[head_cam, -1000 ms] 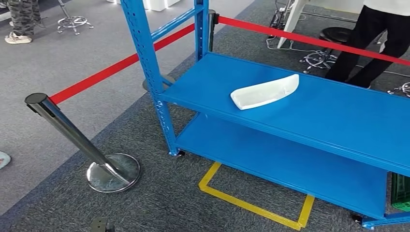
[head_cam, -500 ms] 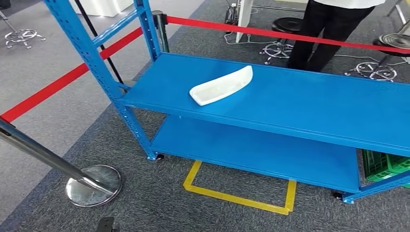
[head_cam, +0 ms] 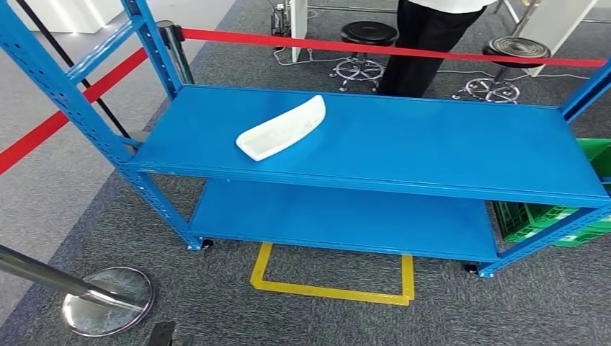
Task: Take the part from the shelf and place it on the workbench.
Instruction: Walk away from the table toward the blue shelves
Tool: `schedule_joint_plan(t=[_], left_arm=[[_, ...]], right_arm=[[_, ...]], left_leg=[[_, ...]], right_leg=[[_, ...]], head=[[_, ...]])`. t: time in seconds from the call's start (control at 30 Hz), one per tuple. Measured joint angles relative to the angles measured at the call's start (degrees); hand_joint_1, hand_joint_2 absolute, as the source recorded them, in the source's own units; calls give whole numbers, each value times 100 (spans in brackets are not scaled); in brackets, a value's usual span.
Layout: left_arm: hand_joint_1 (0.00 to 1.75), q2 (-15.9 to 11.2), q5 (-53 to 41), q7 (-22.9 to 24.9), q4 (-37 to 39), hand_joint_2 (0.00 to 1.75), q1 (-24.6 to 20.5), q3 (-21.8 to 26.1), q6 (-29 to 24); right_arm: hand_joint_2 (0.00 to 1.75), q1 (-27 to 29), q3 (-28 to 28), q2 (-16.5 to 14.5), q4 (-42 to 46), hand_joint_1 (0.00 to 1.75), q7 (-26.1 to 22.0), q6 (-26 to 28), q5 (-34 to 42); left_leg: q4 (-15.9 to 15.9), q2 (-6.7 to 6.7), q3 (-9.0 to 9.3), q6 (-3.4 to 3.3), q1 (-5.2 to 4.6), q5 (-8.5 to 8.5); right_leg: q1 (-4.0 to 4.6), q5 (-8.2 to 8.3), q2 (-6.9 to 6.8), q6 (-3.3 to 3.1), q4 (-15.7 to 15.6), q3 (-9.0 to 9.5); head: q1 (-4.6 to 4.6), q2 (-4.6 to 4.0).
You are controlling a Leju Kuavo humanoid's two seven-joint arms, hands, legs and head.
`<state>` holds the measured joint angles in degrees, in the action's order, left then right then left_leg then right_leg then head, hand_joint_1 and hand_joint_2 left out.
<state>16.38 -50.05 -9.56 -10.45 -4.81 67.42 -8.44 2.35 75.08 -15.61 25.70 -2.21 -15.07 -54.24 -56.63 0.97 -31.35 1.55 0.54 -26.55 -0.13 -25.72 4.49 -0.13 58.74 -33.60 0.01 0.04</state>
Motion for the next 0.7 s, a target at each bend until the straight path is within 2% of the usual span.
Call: schedule_joint_plan(t=[0.03, 0.1, 0.17, 0.23, 0.37, 0.5, 0.63, 0.7], left_arm=[[0, 7, 0, 32, 0, 175, 5, 0, 43], [0, 9, -14, 52, 0, 175, 15, -30, 156], [0, -12, 33, 54, -1, 175, 41, -153, 237], [0, -50, 173, 62, -4, 175, 76, -352, 271], [0, -152, 511, 102, -36, 175, 149, -752, 316], [0, -255, 841, 163, -87, 175, 228, -1159, 351], [0, -361, 1182, 222, -153, 0, 317, -1590, 386], [0, -414, 1357, 255, -191, 0, 360, -1814, 407]], right_arm=[[175, -13, 165, -16, 14, 0, -29, -224, 25], [175, 20, 268, 1, 60, 0, -222, -773, -324], [87, 99, 75, 84, 89, 0, -438, -1152, -633], [0, 157, -191, 166, 93, 0, -500, -1194, -583], [0, 206, -660, 302, 101, 0, -485, -1042, -197], [0, 244, -1135, 398, 103, 0, -436, -863, 210], [0, 284, -1633, 483, 101, 0, -389, -669, 636], [0, 302, -1889, 531, 101, 0, -355, -569, 854]], left_leg=[[0, 3, 1, -16, -8, 1], [-2, 10, -1, -53, -20, 3], [-3, 12, -4, -79, -27, 4], [-5, 11, -6, -94, -32, 4], [-6, 11, -5, -103, -36, 1], [-5, 11, -5, -108, -34, 6], [-1, 11, -5, -99, -25, 14], [0, 11, -5, -92, -20, 18]], right_leg=[[-1, 6, -10, -29, -13, 2], [-9, 36, -26, 31, -50, 35], [-19, 64, -29, 130, -88, 73], [-27, 73, -28, 182, -106, 86], [-34, 72, -29, 227, -111, 83], [-33, 72, -29, 231, -106, 76], [-24, 72, -29, 231, -96, 69], [-19, 72, -29, 230, -93, 68]], head=[[4, 0], [4, 0], [2, 0], [1, 0], [0, 0], [-2, 0], [-2, 0], [-2, 0]])
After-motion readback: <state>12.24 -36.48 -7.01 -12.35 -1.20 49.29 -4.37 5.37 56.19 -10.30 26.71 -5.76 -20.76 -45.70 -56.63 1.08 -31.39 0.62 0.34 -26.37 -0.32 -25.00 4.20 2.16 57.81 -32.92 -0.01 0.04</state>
